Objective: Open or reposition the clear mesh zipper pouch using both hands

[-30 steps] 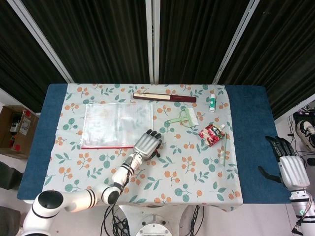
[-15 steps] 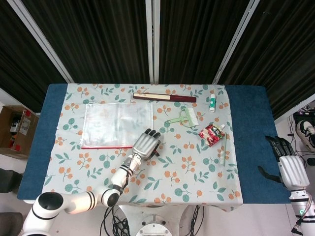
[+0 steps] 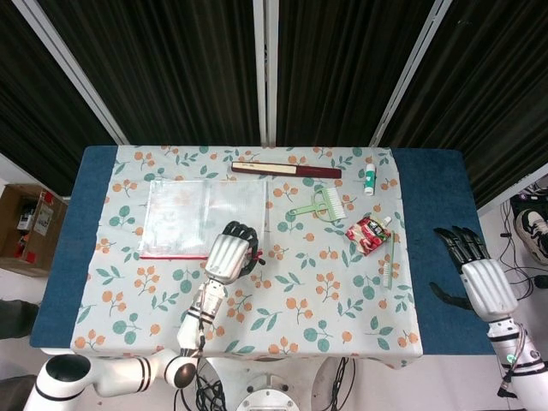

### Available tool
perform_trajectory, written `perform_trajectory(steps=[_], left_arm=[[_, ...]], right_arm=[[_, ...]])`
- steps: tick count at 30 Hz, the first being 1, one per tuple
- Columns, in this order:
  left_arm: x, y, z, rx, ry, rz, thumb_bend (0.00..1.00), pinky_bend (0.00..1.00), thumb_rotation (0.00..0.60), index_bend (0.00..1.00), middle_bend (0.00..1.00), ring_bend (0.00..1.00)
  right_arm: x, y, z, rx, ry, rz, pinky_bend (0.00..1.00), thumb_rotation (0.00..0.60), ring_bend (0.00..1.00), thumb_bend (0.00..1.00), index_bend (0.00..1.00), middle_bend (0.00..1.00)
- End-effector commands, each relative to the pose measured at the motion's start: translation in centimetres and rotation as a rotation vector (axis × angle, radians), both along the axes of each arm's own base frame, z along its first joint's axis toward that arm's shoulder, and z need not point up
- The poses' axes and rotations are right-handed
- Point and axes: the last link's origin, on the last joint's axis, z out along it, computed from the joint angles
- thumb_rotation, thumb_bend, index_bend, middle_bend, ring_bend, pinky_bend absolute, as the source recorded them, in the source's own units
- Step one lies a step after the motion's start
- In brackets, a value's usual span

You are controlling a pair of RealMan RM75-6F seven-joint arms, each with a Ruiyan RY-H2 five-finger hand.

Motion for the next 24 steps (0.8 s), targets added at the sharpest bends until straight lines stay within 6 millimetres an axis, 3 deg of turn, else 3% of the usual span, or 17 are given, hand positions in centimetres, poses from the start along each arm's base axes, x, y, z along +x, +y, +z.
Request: perform_trajectory(steps=[1, 7, 9, 16, 21, 24], left_arm=[[-0.5, -1.8, 1.4, 0.045, -0.051, 0.004, 0.43, 0.37, 0.600, 0.72, 0.53, 0.44], [0.0, -3.3, 2.9, 0.116, -0.111, -0.011, 0.43, 0.54, 0.600, 0.75, 0.72, 0.63], [0.2, -3.8, 3.6, 0.148, -0.136, -0.014, 0.43, 0.57, 0.600, 0.75, 0.77, 0.67], [0.1, -4.8, 4.9, 0.199, -0.176, 0.002, 0.43, 0.60, 0.600, 0.76, 0.82, 0.73], [-0.2, -5.2, 5.6, 0.214, -0.203, 0.022, 0.43, 0.61, 0.600, 0.76, 0.83, 0.74], [-0.3, -5.4, 5.9, 0.221, -0.217, 0.027, 0.43, 0.61, 0.600, 0.76, 0.83, 0.74]], right_arm=[[2.2, -1.3, -0.4, 0.034, 0.016, 0.079, 0.00, 0.600, 0.00, 0.18, 0.04, 0.10], [6.9, -3.9, -1.8, 0.107, 0.018, 0.223, 0.00, 0.600, 0.00, 0.18, 0.07, 0.10], [9.4, -5.3, -3.0, 0.157, 0.033, 0.291, 0.00, 0.600, 0.00, 0.18, 0.09, 0.10], [16.1, -8.5, -6.9, 0.294, 0.076, 0.408, 0.00, 0.600, 0.00, 0.18, 0.15, 0.10], [19.5, -10.4, -9.8, 0.360, 0.086, 0.438, 0.00, 0.600, 0.00, 0.18, 0.32, 0.11], [21.1, -11.3, -11.8, 0.396, 0.073, 0.444, 0.00, 0.600, 0.00, 0.18, 0.34, 0.12]])
